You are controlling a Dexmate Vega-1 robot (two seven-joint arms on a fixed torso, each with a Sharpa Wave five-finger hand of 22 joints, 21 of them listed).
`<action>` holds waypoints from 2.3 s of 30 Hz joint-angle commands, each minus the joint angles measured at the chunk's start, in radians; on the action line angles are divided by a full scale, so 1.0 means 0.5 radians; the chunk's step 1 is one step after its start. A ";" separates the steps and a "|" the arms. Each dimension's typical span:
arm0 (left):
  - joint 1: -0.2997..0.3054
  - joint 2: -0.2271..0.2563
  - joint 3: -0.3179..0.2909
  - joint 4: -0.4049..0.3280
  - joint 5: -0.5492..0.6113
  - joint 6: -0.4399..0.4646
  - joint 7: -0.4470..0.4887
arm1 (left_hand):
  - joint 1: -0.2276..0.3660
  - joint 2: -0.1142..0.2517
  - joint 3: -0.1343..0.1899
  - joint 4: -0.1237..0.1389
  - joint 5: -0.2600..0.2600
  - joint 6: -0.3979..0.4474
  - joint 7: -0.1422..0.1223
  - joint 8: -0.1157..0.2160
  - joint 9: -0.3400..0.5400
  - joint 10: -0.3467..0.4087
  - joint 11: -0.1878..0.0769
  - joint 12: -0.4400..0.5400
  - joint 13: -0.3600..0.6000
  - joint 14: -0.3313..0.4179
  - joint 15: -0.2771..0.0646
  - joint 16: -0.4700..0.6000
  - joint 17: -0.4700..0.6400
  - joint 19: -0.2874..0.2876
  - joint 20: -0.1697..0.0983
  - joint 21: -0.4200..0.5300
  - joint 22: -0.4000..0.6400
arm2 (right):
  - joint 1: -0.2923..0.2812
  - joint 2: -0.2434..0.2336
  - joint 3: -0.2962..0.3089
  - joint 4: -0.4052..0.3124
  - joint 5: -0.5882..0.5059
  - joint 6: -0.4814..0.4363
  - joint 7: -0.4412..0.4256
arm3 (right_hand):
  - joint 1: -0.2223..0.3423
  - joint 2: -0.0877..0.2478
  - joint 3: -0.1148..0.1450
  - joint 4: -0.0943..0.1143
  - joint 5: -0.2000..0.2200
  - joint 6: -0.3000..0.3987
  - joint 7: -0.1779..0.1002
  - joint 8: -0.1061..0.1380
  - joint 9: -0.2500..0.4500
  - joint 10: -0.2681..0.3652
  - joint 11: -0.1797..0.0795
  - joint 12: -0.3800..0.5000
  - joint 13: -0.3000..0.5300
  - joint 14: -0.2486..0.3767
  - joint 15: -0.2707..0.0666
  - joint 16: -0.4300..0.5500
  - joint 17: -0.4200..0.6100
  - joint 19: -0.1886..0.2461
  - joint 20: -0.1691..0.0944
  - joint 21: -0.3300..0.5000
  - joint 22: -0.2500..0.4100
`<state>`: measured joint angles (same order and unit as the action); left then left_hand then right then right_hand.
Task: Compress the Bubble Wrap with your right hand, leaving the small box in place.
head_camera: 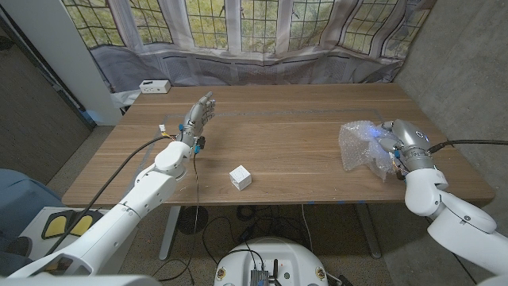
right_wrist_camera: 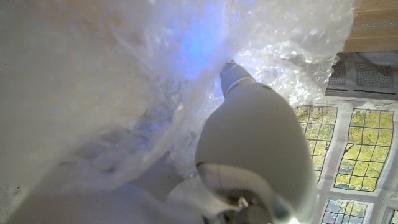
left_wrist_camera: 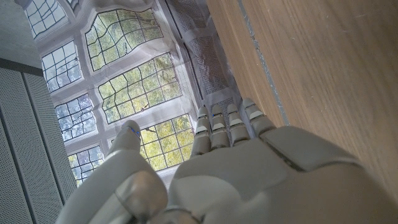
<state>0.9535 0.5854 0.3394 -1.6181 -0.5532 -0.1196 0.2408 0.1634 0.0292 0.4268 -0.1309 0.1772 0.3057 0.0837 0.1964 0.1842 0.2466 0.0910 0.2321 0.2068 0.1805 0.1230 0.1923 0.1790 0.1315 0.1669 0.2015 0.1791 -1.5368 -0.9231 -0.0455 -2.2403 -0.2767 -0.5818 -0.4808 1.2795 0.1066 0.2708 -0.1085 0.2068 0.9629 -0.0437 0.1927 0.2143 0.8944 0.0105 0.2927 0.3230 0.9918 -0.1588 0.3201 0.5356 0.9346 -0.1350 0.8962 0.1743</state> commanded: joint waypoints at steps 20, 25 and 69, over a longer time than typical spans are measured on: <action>-0.003 -0.018 0.003 0.023 -0.004 -0.012 0.005 | 0.010 0.021 0.021 0.000 -0.003 0.017 0.011 -0.004 0.002 0.018 -0.002 -0.012 0.005 0.028 0.000 -0.002 0.006 0.002 0.011 0.002 0.009 | 0.019 -0.113 0.011 -0.023 0.014 -0.057 0.207 | -0.193 -0.044 -0.056 0.025 -0.025 -0.155 0.031 -0.016 -0.012 -0.128 0.038 -0.080 -0.021 -0.184 0.039 -0.069 0.000 -0.135 -0.076 -0.054 -0.007; -0.003 -0.015 0.004 0.023 -0.006 -0.011 -0.001 | 0.010 0.022 0.021 0.000 -0.003 0.015 0.012 -0.005 0.002 0.017 -0.001 -0.012 0.005 0.026 0.001 -0.003 0.006 0.002 0.011 0.003 0.009 | 0.028 -0.115 -0.006 -0.005 0.032 -0.056 0.218 | -0.220 -0.054 -0.062 0.021 -0.029 -0.215 0.035 -0.024 -0.014 -0.170 0.048 -0.097 -0.019 -0.234 0.057 -0.088 0.000 -0.161 -0.067 -0.068 -0.008; 0.053 0.015 -0.017 -0.038 -0.013 -0.002 0.015 | 0.011 0.024 0.023 0.000 -0.004 0.017 0.014 -0.007 0.002 0.019 -0.004 -0.015 0.006 0.025 0.001 -0.004 0.006 0.000 0.017 0.002 0.009 | 0.213 -0.184 -0.363 0.138 0.108 -0.170 0.121 | -0.353 -0.064 -0.073 0.015 -0.044 -0.402 0.059 -0.019 -0.019 -0.339 0.076 -0.155 -0.026 -0.458 0.133 -0.179 -0.023 -0.335 0.006 -0.178 -0.014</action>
<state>0.9769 0.5895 0.3315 -1.6308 -0.5593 -0.1247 0.2496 0.1687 0.0345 0.4309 -0.1350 0.1772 0.3109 0.0894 0.1964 0.1838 0.2502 0.0946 0.2242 0.2066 0.1858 0.1284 0.1923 0.1790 0.1317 0.1667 0.2015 0.1791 -1.4529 -1.0092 -0.1797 -2.1902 -0.2297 -0.6451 -0.3979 1.1105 0.0793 0.2361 -0.0989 0.1885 0.7696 -0.0176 0.1810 0.2046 0.7313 0.0481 0.2176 0.3110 0.7745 -0.0843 0.2392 0.5236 0.7729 -0.0836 0.8106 0.1675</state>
